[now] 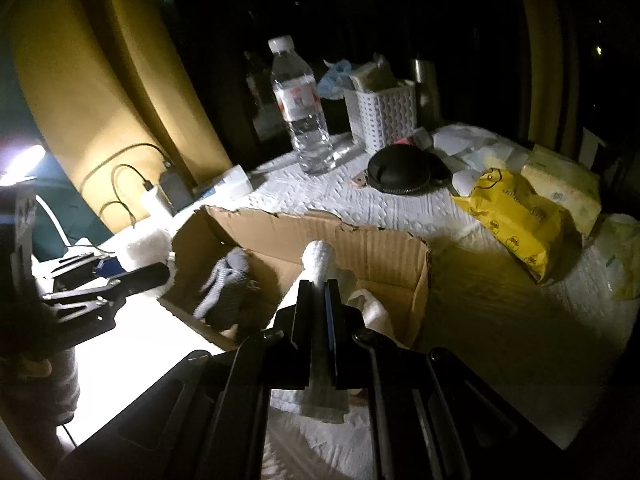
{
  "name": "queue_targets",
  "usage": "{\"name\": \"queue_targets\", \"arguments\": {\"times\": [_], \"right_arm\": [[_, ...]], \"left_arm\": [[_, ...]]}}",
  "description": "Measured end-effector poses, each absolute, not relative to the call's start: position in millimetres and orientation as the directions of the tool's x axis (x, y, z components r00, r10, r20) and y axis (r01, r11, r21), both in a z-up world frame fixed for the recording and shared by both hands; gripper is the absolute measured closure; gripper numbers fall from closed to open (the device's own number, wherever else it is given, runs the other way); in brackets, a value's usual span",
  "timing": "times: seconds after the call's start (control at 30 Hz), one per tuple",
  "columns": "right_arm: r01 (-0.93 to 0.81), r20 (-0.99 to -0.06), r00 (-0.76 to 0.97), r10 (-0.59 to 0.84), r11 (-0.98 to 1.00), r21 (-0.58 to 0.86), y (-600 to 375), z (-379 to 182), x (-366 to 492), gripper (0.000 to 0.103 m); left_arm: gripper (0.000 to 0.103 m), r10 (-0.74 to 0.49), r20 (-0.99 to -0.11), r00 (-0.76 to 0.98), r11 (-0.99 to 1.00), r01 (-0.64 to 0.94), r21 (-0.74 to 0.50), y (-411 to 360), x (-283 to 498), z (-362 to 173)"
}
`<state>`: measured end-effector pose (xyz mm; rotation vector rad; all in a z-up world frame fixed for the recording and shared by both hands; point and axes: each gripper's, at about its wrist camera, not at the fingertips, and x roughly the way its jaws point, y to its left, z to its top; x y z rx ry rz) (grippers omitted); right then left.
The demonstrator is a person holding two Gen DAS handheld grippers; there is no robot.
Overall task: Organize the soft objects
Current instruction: 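Carry the bubble wrap into the box with the left gripper while the right gripper drops the tissue inside, then open both grippers and withdraw them from the box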
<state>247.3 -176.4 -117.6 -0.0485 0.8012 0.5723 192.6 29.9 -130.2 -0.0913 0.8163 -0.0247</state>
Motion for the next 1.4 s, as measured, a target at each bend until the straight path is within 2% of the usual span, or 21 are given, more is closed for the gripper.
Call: {"name": "queue_targets", "arguments": {"times": [0.4, 0.9, 0.97, 1.07, 1.1, 1.13, 1.4], "right_arm": [[-0.462, -0.755, 0.520, 0.399, 0.875, 0.144, -169.4, -163.7, 273.9, 0.096], [-0.456, -0.758, 0.533, 0.375, 0.882, 0.116, -168.2, -166.8, 277.8, 0.095], [-0.459, -0.762, 0.530, 0.372, 0.881, 0.111, -166.7, -166.9, 277.2, 0.091], [-0.466, -0.763, 0.526, 0.377, 0.877, 0.113, -164.8, -165.2, 274.6, 0.072], [-0.467, -0.761, 0.526, 0.381, 0.877, 0.116, -164.6, -163.9, 273.6, 0.063], [-0.466, -0.759, 0.526, 0.384, 0.877, 0.120, -164.9, -162.8, 272.5, 0.060], [-0.453, -0.744, 0.550, 0.380, 0.884, 0.117, -171.7, -149.2, 261.6, 0.057]], "left_arm": [[0.068, -0.060, -0.761, 0.646, 0.996, -0.015, -0.092, 32.4, 219.5, -157.1], [0.065, -0.037, -0.803, 0.596, 0.995, -0.057, -0.087, 38.0, 230.5, -173.8], [0.064, -0.028, -0.802, 0.596, 0.994, -0.065, -0.083, 38.7, 229.6, -171.9], [0.050, -0.035, -0.798, 0.602, 0.993, -0.073, -0.098, 40.4, 226.4, -168.2], [0.050, -0.036, -0.798, 0.602, 0.992, -0.074, -0.100, 40.5, 225.7, -167.1], [0.050, -0.031, -0.796, 0.604, 0.992, -0.076, -0.096, 40.2, 224.8, -165.6], [0.049, -0.020, -0.785, 0.619, 0.993, -0.081, -0.089, 37.0, 213.2, -155.9]]}}
